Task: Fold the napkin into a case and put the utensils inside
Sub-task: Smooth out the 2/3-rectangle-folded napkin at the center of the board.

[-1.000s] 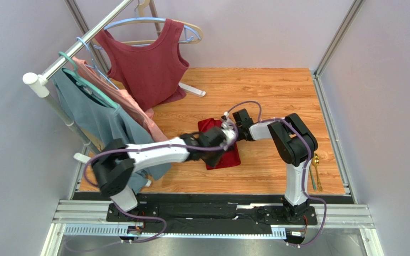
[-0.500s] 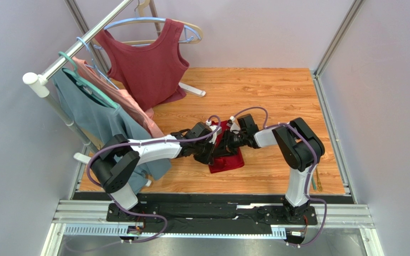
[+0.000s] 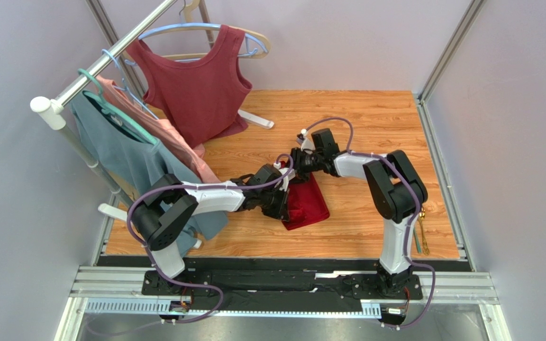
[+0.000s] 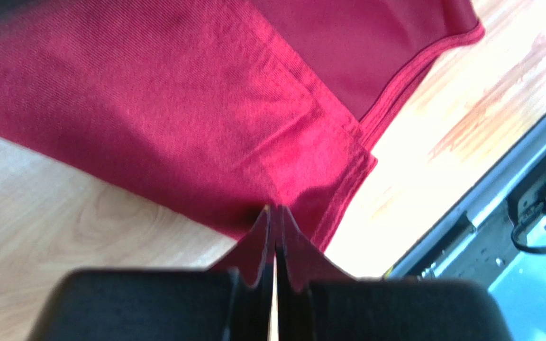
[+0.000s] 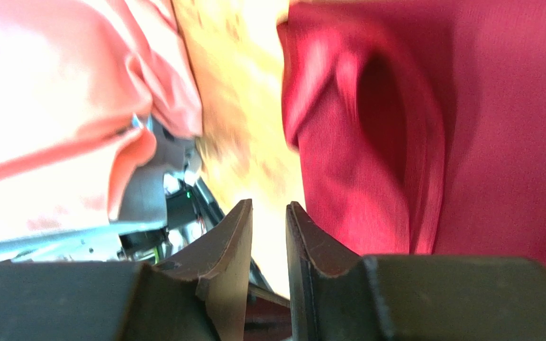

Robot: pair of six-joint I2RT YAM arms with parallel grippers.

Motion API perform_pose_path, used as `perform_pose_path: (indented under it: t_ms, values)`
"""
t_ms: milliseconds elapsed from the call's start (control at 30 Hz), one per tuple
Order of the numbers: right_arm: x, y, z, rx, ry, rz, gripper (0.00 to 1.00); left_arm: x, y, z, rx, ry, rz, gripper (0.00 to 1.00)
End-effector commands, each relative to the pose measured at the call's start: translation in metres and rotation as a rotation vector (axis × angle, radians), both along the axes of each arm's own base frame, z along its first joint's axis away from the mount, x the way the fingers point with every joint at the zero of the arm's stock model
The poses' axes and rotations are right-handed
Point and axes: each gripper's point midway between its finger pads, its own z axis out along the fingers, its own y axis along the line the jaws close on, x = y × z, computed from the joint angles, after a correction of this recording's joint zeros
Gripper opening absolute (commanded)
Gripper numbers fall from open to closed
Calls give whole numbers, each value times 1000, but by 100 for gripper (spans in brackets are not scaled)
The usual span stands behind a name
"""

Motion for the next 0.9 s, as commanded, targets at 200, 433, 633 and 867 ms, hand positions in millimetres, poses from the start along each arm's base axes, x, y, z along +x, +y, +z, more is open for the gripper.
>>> perform_pose_path:
  t_ms: [200, 433, 633, 867]
  values:
    - [53, -1, -48, -33, 57, -37, 26, -10, 19, -25, 80, 24, -7, 0]
    - [49, -15, -58, -57, 81, -63, 25, -10, 20, 9, 27, -8, -25, 1]
    - [34, -27, -34, -53, 60, -134, 25, 31, 19, 104, -168, -70, 48, 13]
    - [29, -33, -7, -37, 6, -92, 27, 98, 18, 117, -155, -88, 152, 0]
